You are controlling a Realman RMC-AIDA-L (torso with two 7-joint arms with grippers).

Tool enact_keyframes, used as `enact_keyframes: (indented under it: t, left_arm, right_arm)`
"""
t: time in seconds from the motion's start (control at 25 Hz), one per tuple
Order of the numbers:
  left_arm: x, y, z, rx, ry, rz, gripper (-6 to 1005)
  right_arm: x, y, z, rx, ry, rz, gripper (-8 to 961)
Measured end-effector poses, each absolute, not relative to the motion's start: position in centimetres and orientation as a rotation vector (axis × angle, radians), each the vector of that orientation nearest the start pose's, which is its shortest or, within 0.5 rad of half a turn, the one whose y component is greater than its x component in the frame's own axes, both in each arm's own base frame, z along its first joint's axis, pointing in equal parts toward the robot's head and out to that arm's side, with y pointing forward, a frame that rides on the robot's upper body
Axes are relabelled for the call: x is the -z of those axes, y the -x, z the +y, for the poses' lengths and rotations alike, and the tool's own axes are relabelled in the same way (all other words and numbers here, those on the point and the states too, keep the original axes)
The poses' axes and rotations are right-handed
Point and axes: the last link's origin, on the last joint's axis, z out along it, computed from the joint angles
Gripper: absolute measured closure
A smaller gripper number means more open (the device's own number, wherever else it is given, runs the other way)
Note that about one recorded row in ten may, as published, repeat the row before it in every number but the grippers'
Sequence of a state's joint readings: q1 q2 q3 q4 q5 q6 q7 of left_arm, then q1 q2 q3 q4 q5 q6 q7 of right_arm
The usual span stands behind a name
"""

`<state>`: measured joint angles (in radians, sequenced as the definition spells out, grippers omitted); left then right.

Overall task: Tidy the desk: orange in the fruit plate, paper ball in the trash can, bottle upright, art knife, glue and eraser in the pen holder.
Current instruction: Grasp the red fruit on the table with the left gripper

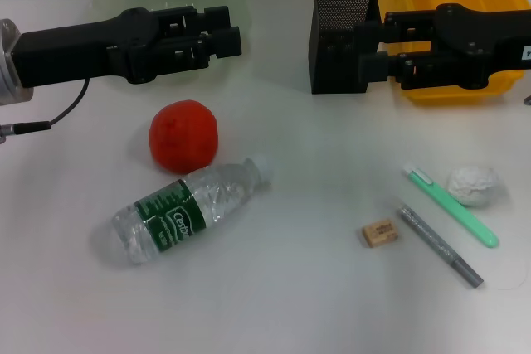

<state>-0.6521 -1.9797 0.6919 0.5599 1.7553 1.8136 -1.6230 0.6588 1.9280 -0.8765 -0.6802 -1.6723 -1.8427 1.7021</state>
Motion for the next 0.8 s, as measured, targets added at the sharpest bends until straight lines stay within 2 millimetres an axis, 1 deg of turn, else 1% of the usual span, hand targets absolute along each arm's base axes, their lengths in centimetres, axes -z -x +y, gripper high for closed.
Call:
enact_keyframes:
  t: [0.44,0.6,0.64,0.68,0.72,0.8]
  left_arm:
    - [-4.2,20.4,34.5,1.18,2.8,-0.749,389]
    - [-4.7,20.6,34.9,1.157,2.777,-0.754,389]
    - [-4.8,20.6,35.1,1.143,2.775,-0.762,389]
    - [-5.4,20.7,35.5,1.076,2.772,-0.788,390]
    - [-5.4,20.7,35.5,1.076,2.772,-0.788,390]
    - [-6.0,21.1,35.8,0.936,2.78,-0.808,390]
  right_arm:
    - [-6.0,-18.5,34.6,-1.052,2.968,0.64,264]
    - [-6.1,-18.6,34.6,-1.061,2.955,0.644,264]
    - [-6.2,-18.6,34.6,-1.067,2.947,0.645,264]
    - [-6.6,-18.8,34.8,-1.09,2.916,0.647,264]
    - [-6.6,-18.8,34.8,-1.09,2.916,0.647,264]
    - [-7.2,-19.1,34.9,-1.121,2.874,0.646,264]
